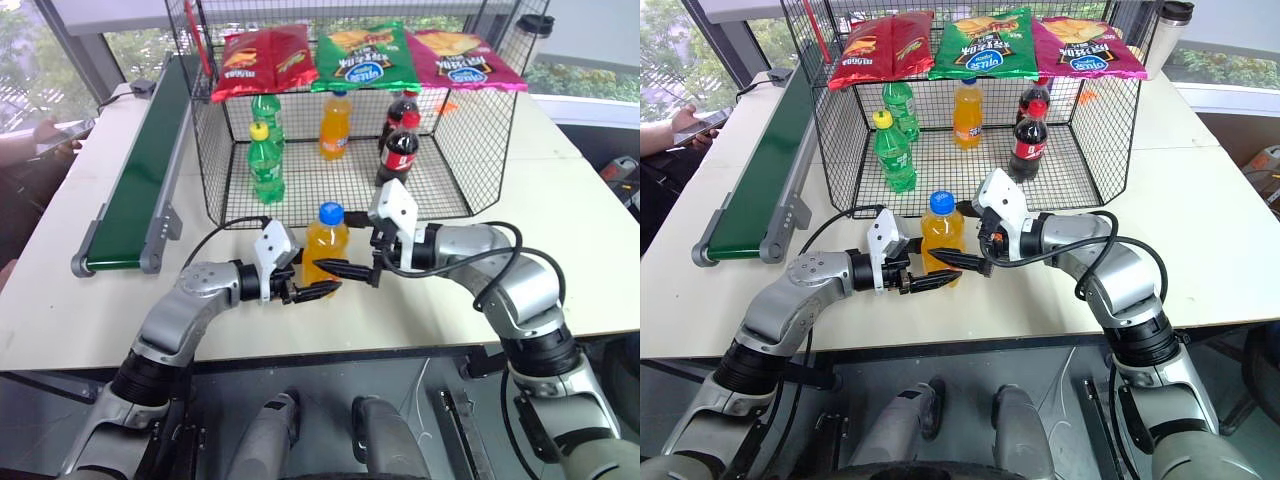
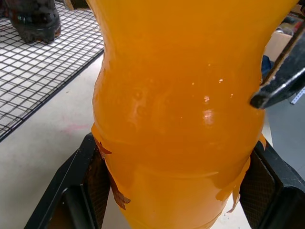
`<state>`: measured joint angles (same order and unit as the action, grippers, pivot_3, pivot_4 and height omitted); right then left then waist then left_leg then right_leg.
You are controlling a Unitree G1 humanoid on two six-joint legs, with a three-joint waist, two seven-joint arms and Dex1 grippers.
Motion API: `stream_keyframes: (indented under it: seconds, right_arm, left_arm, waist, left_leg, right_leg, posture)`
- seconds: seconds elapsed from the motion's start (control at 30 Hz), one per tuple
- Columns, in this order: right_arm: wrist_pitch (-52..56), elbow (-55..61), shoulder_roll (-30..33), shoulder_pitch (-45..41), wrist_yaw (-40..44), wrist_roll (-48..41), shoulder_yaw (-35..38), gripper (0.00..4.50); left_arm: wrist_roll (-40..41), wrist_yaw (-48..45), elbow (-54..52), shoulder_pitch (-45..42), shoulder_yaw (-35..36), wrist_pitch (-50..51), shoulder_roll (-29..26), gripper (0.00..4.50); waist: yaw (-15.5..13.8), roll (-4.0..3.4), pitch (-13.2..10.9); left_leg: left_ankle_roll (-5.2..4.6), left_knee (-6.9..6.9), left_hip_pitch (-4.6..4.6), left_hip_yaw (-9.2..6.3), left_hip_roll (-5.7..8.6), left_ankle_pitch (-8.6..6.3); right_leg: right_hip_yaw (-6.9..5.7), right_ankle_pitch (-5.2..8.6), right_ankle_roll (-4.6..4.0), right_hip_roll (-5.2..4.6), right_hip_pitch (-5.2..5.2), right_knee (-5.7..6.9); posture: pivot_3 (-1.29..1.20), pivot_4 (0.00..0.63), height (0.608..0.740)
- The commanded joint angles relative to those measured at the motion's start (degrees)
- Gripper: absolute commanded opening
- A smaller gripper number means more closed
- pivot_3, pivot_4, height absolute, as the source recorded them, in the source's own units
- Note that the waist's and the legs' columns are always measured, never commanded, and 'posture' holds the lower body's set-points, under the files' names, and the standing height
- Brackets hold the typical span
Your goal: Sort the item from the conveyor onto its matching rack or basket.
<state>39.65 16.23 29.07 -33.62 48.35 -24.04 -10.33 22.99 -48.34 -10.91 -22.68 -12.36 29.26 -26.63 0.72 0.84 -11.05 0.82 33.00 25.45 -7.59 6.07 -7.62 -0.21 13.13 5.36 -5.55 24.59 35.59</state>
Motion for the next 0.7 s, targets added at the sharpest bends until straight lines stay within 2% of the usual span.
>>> stream_keyframes:
  seconds: [0.03, 0.1, 0.17, 0.2, 0.47, 0.57, 0.7]
  right_arm:
    - [-0.1, 1.8, -0.9, -1.8, -1.0, -1.4, 2.1, 4.24]
    - [0.2, 1.6, -1.6, -2.3, -1.3, -2.2, 2.9, 3.58]
    - [0.4, 1.7, -1.7, -2.5, -1.4, -3.0, 3.2, 2.62]
    - [0.5, 1.8, -1.6, -2.5, -1.3, -3.1, 3.1, 2.47]
    - [1.4, 2.9, -0.8, -2.4, -1.2, -3.5, 2.3, 2.47]
    - [1.4, 2.9, -0.8, -2.4, -1.3, -3.5, 2.2, 2.47]
    - [1.1, 2.6, -0.9, -2.5, -1.8, -3.2, 2.3, 2.47]
  left_arm:
    - [0.3, -0.1, -2.7, -0.5, 1.1, -1.4, 0.6, 2.9]
    - [0.1, 0.0, -2.7, -0.3, 1.0, -1.5, 0.7, 2.9]
    - [0.0, 0.0, -2.7, -0.1, 1.0, -1.6, 0.8, 2.9]
    - [0.0, 0.1, -2.7, -0.1, 1.1, -1.6, 0.8, 2.9]
    - [-0.4, 1.8, -2.1, -0.4, 1.5, -0.2, 1.2, 2.9]
    - [-0.1, 1.3, -1.9, -0.3, 1.7, -0.9, 1.5, 4.37]
    - [-1.0, 2.3, -2.4, -0.1, 1.8, -0.3, 1.1, 4.47]
  waist:
    - [0.0, 0.0, 0.0]
    - [0.0, 0.0, 0.0]
    - [0.0, 0.0, 0.0]
    - [0.0, 0.0, 0.0]
    - [-0.1, 0.0, 0.0]
    - [-0.1, 0.0, 0.0]
    - [-0.1, 0.0, 0.0]
  left_leg:
    - [0.0, 0.0, 0.0, 0.0, 0.0, 0.0]
    - [-0.01, 0.0, 0.0, 0.0, 0.0, 0.0]
    - [-0.01, 0.0, -0.01, 0.0, 0.0, 0.01]
    - [-0.01, 0.01, -0.01, 0.0, 0.0, 0.01]
    - [-0.01, 0.02, -0.01, 0.0, 0.02, 0.01]
    - [-0.02, 0.02, -0.01, 0.0, 0.01, 0.02]
    - [-0.07, 0.03, -0.02, 0.0, 0.01, 0.05]
  right_leg:
    - [0.0, 0.0, 0.0, 0.0, 0.0, 0.0]
    - [0.0, 0.0, 0.0, 0.0, 0.0, 0.0]
    - [0.0, 0.0, 0.0, 0.0, -0.01, 0.0]
    - [0.0, 0.0, 0.0, 0.01, -0.01, 0.01]
    - [0.0, 0.0, 0.01, 0.01, -0.02, 0.01]
    - [-0.01, -0.01, 0.01, 0.01, -0.02, 0.02]
    - [-0.01, -0.01, 0.01, 0.01, -0.02, 0.04]
  posture:
    - [0.0, 0.15, 0.739]
    - [0.0, 0.15, 0.739]
    - [0.0, 0.15, 0.739]
    - [0.0, 0.15, 0.739]
    - [0.0, 0.15, 0.739]
    - [0.0, 0.15, 0.739]
    - [0.0, 0.15, 0.739]
